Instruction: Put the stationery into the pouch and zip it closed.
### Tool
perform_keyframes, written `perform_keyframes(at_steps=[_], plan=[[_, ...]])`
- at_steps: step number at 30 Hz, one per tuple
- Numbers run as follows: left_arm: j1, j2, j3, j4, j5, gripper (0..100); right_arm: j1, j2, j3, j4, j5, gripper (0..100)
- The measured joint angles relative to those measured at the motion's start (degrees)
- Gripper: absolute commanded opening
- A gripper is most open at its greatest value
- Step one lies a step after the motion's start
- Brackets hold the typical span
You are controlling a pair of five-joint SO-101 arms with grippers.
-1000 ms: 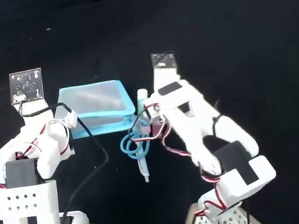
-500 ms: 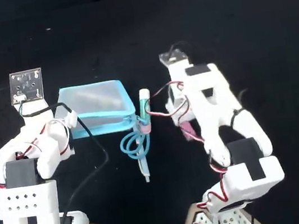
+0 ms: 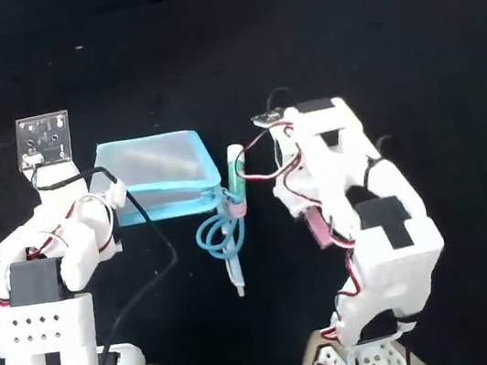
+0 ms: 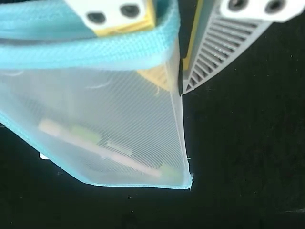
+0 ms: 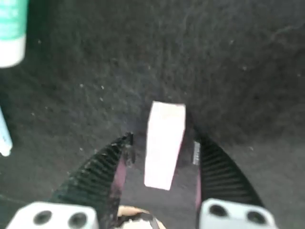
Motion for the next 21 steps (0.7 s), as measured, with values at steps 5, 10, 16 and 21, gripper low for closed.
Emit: perform_keyframes(at_steps=[5,10,16,21], plan=[[0.0,0.0,0.0,0.0,0.0,3,0.0,0.0,-5.45,5.63,0.0,20.8],[0.0,0.0,0.0,0.0,0.0,3,0.09,0.0,-6.24,6.51,0.0,20.8],[0.0,0.0,0.0,0.0,0.0,3,-1.41,1.93,-6.24,3.6,0.0,20.8],[0.0,0.0,0.0,0.0,0.0,3,-2.11,2.81,-4.31,-0.18,0.0,20.8]])
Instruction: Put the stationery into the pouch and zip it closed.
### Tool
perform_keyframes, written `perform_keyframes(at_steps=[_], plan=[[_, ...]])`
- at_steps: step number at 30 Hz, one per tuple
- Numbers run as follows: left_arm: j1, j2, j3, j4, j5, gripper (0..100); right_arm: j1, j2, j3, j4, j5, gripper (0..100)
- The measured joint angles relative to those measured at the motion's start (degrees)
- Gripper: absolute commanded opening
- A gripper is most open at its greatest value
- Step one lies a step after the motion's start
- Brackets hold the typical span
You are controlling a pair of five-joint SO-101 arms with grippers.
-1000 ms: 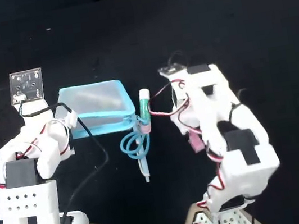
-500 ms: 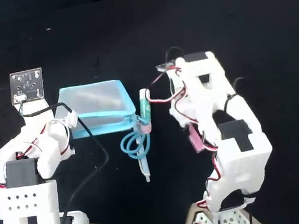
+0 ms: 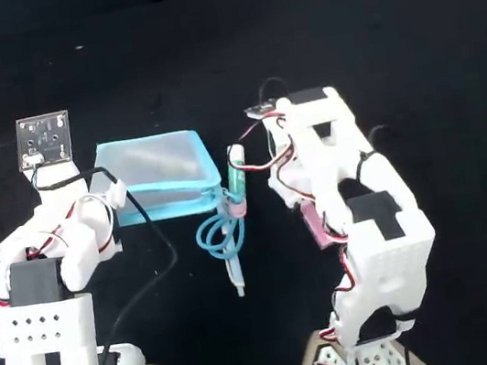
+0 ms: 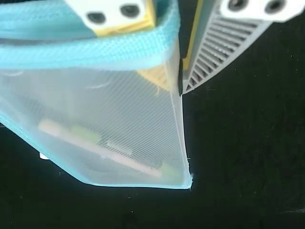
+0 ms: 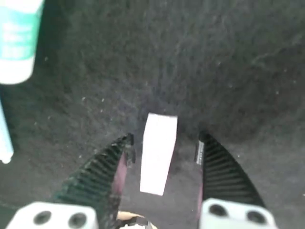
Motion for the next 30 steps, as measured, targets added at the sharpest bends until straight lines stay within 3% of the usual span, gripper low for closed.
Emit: perform_keyframes(at_steps=[7,18,21,25,30], plan=[[0.0,0.0,0.0,0.0,0.0,3,1.76,-0.18,2.11,-3.08,-0.09,11.4],[0.0,0.0,0.0,0.0,0.0,3,2.29,-0.7,3.25,-3.52,2.37,10.4],[0.0,0.0,0.0,0.0,0.0,3,2.29,-1.58,3.6,-3.52,2.37,0.4],[0.0,0.0,0.0,0.0,0.0,3,2.29,-8.53,7.74,-2.46,2.46,1.1],[0.0,0.0,0.0,0.0,0.0,3,2.29,-28.22,14.68,-0.62,2.46,1.1]])
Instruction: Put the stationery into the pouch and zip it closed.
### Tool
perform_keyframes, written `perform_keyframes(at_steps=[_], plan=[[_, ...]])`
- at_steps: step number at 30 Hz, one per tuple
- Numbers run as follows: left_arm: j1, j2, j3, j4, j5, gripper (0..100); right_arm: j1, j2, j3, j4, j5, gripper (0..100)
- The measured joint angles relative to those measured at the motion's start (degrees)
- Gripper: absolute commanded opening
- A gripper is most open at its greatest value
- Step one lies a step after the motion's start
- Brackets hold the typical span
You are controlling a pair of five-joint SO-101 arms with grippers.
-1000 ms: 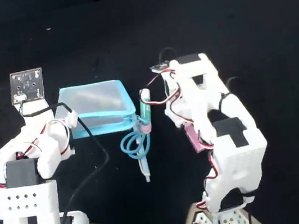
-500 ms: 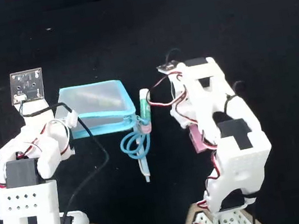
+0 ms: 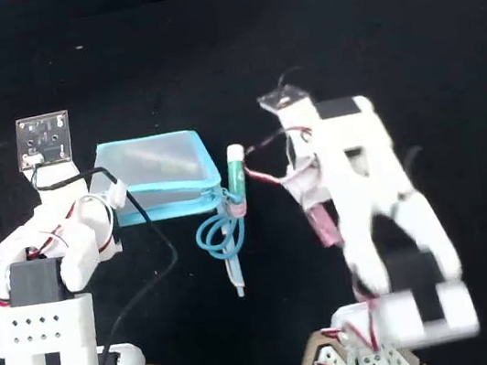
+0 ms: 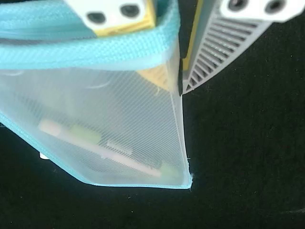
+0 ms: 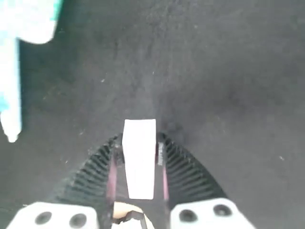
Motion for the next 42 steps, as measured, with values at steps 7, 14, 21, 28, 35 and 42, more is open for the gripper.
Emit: perform_keyframes(at_steps=[7,14,21,28,35,42], plan=[[0.0,0.0,0.0,0.0,0.0,3,-0.35,-31.03,7.56,1.05,0.09,1.1],[0.0,0.0,0.0,0.0,0.0,3,-8.44,-51.78,12.75,-4.31,-0.26,1.1],[0.0,0.0,0.0,0.0,0.0,3,-20.13,-67.78,18.11,-12.13,-9.05,1.1],[0.0,0.0,0.0,0.0,0.0,3,-31.74,-80.97,30.68,-32.09,-9.14,1.1],[0.0,0.0,0.0,0.0,0.0,3,-44.84,-89.23,39.03,-43.96,-9.23,1.2],[0.0,0.0,0.0,0.0,0.0,3,-46.51,-89.41,53.19,-62.95,-9.23,1.2]])
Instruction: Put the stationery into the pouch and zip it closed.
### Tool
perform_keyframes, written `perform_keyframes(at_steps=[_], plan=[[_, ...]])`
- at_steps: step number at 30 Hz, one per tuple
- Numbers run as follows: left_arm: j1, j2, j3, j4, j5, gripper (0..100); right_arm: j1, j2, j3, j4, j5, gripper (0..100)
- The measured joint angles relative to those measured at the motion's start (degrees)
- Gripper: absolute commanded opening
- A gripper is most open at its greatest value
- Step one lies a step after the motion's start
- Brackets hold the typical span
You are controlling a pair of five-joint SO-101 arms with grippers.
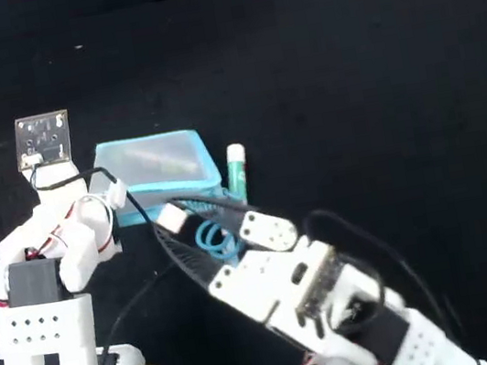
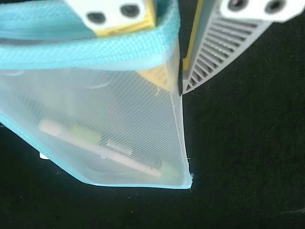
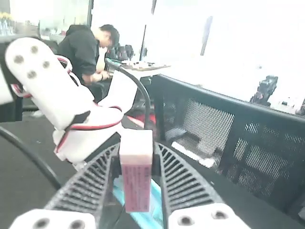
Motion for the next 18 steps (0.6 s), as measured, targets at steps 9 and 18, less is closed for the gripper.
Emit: perform_keyframes(at_steps=[9,18], plan=[[0.0,0.0,0.0,0.0,0.0,3,0.0,0.0,12.48,-16.26,0.0,1.2],[0.09,0.0,0.0,0.0,0.0,3,5.71,0.0,17.41,-25.85,0.0,1.1]])
